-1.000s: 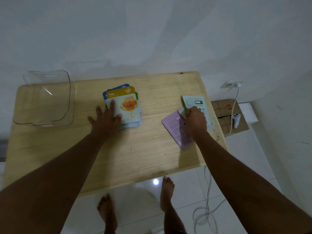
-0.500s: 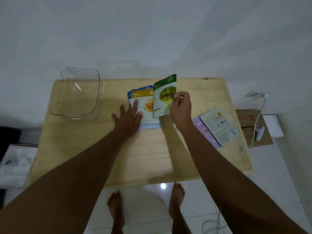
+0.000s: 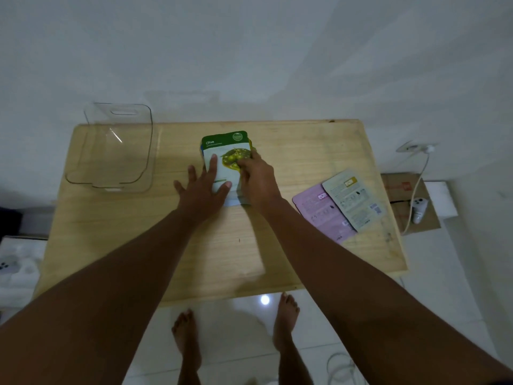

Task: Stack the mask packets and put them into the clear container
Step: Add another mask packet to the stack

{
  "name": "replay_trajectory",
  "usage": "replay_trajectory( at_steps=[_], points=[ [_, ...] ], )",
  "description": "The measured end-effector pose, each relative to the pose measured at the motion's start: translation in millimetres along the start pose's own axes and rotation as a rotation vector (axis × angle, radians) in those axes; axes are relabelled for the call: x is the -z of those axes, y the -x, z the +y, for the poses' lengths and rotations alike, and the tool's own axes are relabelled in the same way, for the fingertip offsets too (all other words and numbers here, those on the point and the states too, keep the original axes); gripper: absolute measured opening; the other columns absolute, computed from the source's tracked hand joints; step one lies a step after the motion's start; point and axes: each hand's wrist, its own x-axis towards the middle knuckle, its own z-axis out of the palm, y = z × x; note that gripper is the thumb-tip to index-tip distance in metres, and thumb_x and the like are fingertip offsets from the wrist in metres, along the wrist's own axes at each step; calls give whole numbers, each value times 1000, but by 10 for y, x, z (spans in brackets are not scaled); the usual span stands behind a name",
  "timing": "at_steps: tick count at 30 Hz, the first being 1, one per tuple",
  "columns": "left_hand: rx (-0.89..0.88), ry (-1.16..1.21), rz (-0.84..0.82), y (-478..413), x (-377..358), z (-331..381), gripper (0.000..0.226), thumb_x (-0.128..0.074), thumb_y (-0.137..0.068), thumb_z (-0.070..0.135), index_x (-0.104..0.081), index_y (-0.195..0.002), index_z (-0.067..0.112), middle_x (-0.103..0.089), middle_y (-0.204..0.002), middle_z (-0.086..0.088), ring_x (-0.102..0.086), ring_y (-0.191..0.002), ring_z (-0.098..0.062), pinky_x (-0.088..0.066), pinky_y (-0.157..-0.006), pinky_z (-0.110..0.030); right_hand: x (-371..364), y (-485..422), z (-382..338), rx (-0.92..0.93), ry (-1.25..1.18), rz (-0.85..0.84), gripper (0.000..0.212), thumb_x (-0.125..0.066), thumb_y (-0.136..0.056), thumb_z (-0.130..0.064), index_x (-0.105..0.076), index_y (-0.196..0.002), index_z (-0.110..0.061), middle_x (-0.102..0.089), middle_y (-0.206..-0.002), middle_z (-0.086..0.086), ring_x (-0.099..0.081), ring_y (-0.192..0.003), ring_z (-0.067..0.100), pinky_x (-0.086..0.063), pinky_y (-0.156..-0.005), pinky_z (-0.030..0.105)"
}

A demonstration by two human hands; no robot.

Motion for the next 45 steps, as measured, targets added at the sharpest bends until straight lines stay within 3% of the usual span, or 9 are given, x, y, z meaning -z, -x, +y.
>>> replay_trajectory(
  at_steps=[4,10,16,24,29,35,38,42,45],
  points=[
    [9,-15,-24,-30,-8,-23,77,-39,-97,56,8,-155,39,-10,-166,0,5,-151,-39,4,-112,-71,250,117,168,-51,110,-64,45,-53,-87,-1,-59,-132,-2,-45,-147,30,-47,-135,44,-41,-111,51],
    [16,-47,-44,-45,28,12,76,-39,-96,58,7,-155,42,-7,-167,2,1,-151,-38,-1,-112,-70,1000,346,802,-297,428,-74,54,-53,-96,-21,-41,-149,-14,-27,-162,13,-18,-151,37,-22,-118,60],
    [26,-20,-47,-28,31,34,76,-40,-97,55,6,-155,40,-6,-167,2,5,-151,-38,3,-113,-69,1248,593,1256,-455,584,-158,47,-50,-99,-38,-49,-128,-1,-34,-152,21,-29,-141,42,-37,-107,61],
    [6,-26,-56,-45,4,-7,76,-37,-96,59,11,-153,41,-5,-167,0,7,-151,-39,4,-112,-70,1231,679,1208,-392,661,-110,42,-37,-103,-27,-49,-134,0,-32,-157,18,-33,-143,42,-43,-104,57],
    [5,-28,-67,-50,-3,-22,77,-37,-96,59,11,-153,42,-4,-167,0,8,-151,-39,4,-112,-70,1357,618,1017,-369,551,37,35,-42,-101,-19,-51,-133,-5,-57,-133,19,-60,-114,41,-49,-87,48],
    [24,-58,-86,-54,25,30,77,-35,-97,59,11,-154,38,-3,-167,-4,7,-151,-40,2,-113,-71,1614,225,611,-224,290,354,25,-39,-104,-15,-62,-103,-5,-63,-85,8,-61,-78,32,-32,-62,28],
    [25,-52,-86,-57,26,24,76,-34,-96,61,11,-154,39,-4,-167,-4,7,-151,-39,3,-113,-71,1546,2,343,-185,130,427,30,-40,-105,-19,-63,-94,-4,-63,-74,10,-57,-59,24,-38,-56,25],
    [16,-38,-82,-53,13,7,74,-32,-97,60,11,-154,40,-4,-167,-4,8,-151,-39,5,-113,-71,1171,-234,90,-187,39,400,28,-45,-103,-13,-67,-92,0,-69,-83,20,-62,-78,32,-27,-63,25],
    [-7,3,-73,-44,27,-11,68,-23,-98,59,9,-155,38,-3,-167,0,9,-151,-38,8,-112,-71,769,-361,-46,-242,-33,309,29,-45,-103,-13,-68,-93,1,-70,-90,21,-64,-87,35,-37,-71,33]
  ],
)
